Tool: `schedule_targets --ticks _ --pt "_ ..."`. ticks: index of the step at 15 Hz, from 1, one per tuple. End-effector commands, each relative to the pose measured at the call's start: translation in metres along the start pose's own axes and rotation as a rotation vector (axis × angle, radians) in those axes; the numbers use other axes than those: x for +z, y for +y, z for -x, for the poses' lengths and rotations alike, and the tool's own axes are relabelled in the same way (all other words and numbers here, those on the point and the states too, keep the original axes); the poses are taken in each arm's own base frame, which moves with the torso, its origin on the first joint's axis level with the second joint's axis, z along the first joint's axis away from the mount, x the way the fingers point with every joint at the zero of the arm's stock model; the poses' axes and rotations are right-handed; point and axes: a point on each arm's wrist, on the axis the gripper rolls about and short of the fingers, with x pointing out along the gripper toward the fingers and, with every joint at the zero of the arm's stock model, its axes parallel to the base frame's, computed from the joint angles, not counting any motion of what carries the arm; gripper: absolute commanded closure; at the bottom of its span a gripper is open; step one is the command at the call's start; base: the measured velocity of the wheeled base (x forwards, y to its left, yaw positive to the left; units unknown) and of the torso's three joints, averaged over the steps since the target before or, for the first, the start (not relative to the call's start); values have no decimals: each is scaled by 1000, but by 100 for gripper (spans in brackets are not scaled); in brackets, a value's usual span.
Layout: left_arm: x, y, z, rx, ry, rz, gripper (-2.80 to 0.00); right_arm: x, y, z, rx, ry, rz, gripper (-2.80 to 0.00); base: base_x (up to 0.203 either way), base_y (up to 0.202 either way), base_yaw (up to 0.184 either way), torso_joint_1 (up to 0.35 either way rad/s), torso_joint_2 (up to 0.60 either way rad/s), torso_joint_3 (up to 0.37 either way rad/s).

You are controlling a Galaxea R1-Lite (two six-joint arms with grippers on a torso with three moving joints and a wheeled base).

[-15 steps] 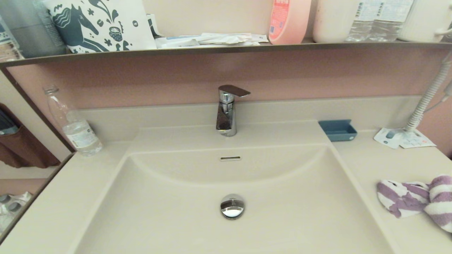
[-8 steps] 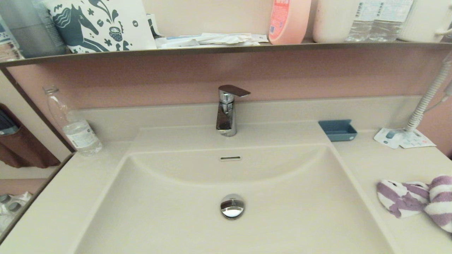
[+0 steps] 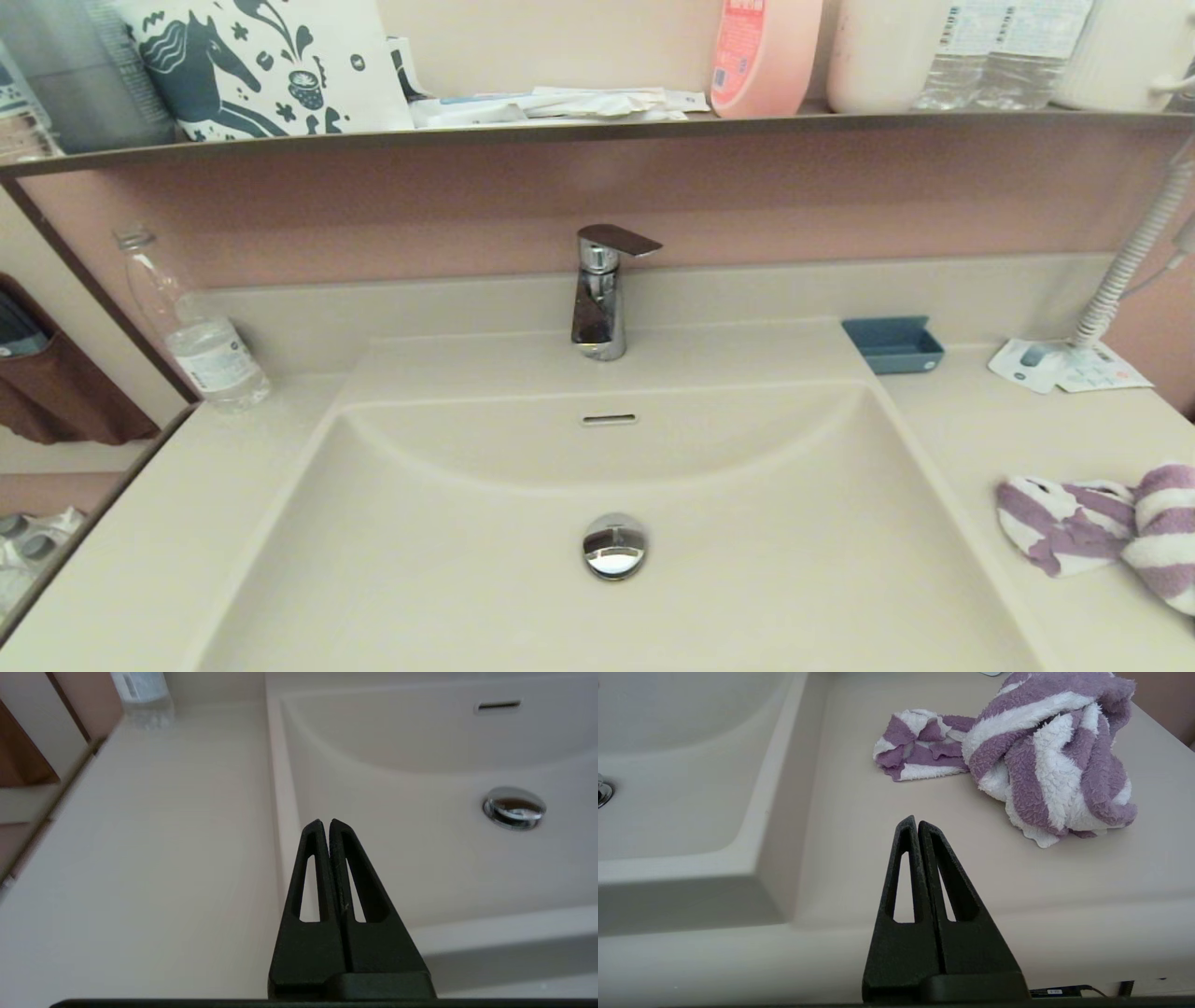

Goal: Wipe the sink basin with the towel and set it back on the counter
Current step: Turn on the faucet

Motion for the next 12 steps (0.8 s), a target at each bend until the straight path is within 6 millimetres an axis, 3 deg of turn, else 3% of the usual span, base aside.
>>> schedule_targets --ticks 1,4,7,9,12 --pt "14 0 5 1 -31 -7 0 0 0 0 0 0 0 0 0 0 0 0 0 0" --pt "36 1 7 -18 27 -7 0 0 0 0 0 -1 0 0 0 0 0 0 0 0" --pt "57 1 -8 -82 127 3 0 0 0 0 0 0 0 0 0 0 0 0 0 0" --pt "74 2 -28 -124 203 16 0 0 0 0 0 2 0 0 0 0 0 0 0 0" --pt "104 3 -77 -185 227 54 0 0 0 0 0 -1 0 0 0 0 0 0 0 0"
